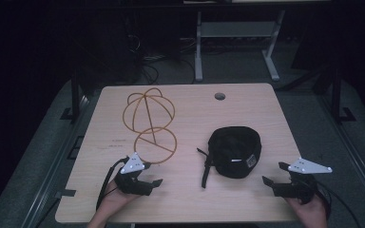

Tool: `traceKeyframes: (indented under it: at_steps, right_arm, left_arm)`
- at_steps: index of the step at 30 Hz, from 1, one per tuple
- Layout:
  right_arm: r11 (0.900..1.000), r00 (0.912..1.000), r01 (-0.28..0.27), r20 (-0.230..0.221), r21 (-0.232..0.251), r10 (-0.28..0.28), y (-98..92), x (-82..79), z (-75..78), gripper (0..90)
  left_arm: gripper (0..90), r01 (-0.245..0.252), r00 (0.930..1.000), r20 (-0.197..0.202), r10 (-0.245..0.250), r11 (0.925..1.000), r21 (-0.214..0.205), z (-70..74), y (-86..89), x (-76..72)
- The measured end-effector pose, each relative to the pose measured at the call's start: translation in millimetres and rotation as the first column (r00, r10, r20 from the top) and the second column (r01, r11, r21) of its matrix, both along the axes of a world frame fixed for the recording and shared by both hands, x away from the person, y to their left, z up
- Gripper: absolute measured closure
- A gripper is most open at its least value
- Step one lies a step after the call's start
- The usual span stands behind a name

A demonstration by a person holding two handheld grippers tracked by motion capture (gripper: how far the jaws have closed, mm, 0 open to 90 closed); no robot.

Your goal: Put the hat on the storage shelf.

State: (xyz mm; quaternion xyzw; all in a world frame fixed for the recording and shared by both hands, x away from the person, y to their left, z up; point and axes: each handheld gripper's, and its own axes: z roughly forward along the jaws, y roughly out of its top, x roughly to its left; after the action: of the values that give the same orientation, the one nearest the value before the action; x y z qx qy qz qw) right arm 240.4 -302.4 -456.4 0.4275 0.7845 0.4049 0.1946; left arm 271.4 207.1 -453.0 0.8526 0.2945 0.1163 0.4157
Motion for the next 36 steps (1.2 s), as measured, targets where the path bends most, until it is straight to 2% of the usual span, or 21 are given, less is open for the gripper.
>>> traceKeyframes:
  at_steps: [3,6,8,11,14,20,24,32,35,36]
  right_arm:
    - [1.0000,1.0000,-0.002,0.000,0.003,0.002,0.1,0.5,-0.3,14.9]
    - [1.0000,1.0000,-0.009,0.001,-0.003,0.009,2.5,1.7,-1.8,14.9]
    - [0.9999,0.9999,-0.015,-0.001,-0.001,0.015,4.3,1.0,-1.7,14.9]
    - [0.9998,0.9998,-0.019,0.006,-0.009,0.019,5.7,-0.5,-0.5,14.9]
    - [0.9999,0.9997,-0.015,0.021,-0.004,0.016,7.0,-3.4,2.4,14.9]
    - [0.9999,0.9998,-0.014,0.016,-0.002,0.014,7.7,-3.9,2.0,14.9]
    - [0.9999,0.9998,-0.010,0.015,0.009,0.010,6.4,-3.0,1.4,14.9]
    - [0.9997,0.9997,-0.015,0.020,0.018,0.014,7.1,-4.2,2.4,14.9]
    - [0.9997,0.9997,-0.016,0.020,0.017,0.015,7.7,-4.2,2.3,14.9]
    - [0.9997,0.9996,-0.016,0.023,0.016,0.016,7.2,-4.4,2.4,14.9]
  left_arm:
    - [23.3,0.005,1.0000,-0.002,-0.004,1.0000,0.007,-0.4,-0.1,0.4]
    - [23.3,0.002,0.9992,-0.041,-0.004,0.9990,-0.045,1.3,0.0,1.4]
    - [23.2,0.004,0.9989,-0.047,-0.007,0.9981,-0.062,3.3,-1.3,0.7]
    - [22.8,0.003,0.9989,-0.047,-0.007,0.9974,-0.072,5.9,-4.0,-0.2]
    - [22.4,0.034,0.9972,-0.064,-0.039,0.9962,-0.081,11.0,-11.2,-2.5]
    - [22.0,0.076,0.9954,-0.055,-0.079,0.9953,-0.060,15.1,-22.5,-4.3]
    - [20.8,0.098,0.9931,-0.059,-0.102,0.9928,-0.070,19.9,-33.1,-2.1]
    - [18.2,0.145,0.9885,-0.034,-0.147,0.9879,-0.054,28.5,-51.2,-2.8]
    - [19.3,0.157,0.9871,-0.023,-0.159,0.9854,-0.066,34.5,-59.0,-0.4]
    - [19.8,0.161,0.9865,-0.013,-0.163,0.9835,-0.082,38.6,-64.2,2.2]
